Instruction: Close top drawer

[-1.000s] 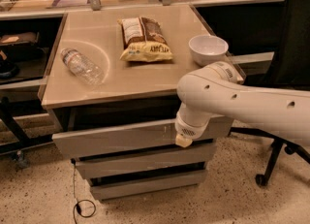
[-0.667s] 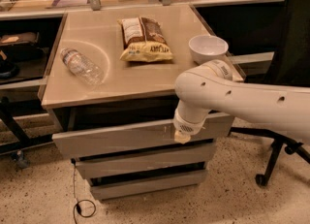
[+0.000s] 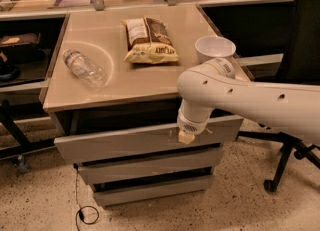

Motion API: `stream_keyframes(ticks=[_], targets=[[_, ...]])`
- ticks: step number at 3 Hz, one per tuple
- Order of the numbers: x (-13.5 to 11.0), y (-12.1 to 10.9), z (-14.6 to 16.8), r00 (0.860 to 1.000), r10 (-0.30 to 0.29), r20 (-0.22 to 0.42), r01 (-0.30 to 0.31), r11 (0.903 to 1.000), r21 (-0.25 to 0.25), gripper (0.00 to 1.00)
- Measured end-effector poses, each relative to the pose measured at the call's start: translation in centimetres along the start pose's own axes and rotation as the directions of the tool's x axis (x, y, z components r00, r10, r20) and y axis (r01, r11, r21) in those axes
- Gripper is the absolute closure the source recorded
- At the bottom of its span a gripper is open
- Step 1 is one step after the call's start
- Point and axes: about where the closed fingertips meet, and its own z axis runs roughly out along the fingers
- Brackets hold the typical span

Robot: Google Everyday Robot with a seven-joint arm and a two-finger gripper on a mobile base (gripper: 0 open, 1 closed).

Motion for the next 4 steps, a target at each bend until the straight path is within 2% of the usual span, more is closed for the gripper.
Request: stream_keyframes(ticks=[3,4], targets=[[0.00,0.00,0.00,1.000,0.000,0.000,0.000,1.0000,0.000,0.12],[0.00,0.01,0.00,1.000,0.000,0.000,0.000,1.0000,0.000,0.00]])
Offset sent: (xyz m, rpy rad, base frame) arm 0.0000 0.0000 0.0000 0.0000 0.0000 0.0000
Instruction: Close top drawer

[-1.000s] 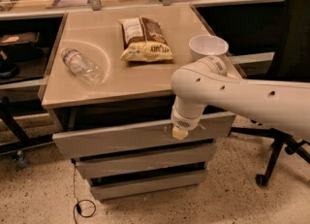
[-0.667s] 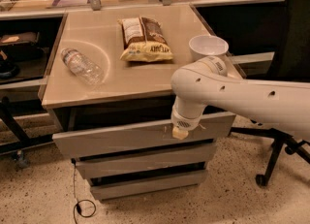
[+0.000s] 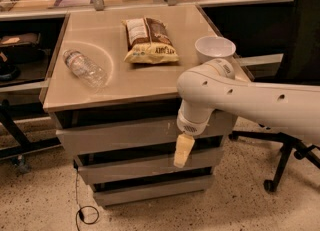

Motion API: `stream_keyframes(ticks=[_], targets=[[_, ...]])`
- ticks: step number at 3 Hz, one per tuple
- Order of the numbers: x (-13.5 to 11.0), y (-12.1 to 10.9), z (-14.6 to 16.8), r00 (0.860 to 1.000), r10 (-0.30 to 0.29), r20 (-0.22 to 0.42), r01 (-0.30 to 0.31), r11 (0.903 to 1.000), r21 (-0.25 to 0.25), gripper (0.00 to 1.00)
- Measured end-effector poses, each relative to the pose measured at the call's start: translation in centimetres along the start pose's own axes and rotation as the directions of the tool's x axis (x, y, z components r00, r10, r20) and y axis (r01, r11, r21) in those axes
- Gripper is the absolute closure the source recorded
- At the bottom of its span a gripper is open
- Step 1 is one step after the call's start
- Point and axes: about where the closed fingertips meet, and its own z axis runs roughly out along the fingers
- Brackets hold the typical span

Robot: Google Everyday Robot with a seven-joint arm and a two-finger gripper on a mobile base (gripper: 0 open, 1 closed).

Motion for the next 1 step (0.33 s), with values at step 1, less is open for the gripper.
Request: stream_keyframes(ticks=[1], targets=[[0.00,0.00,0.00,1.000,0.000,0.000,0.000,1.0000,0.000,0.00]])
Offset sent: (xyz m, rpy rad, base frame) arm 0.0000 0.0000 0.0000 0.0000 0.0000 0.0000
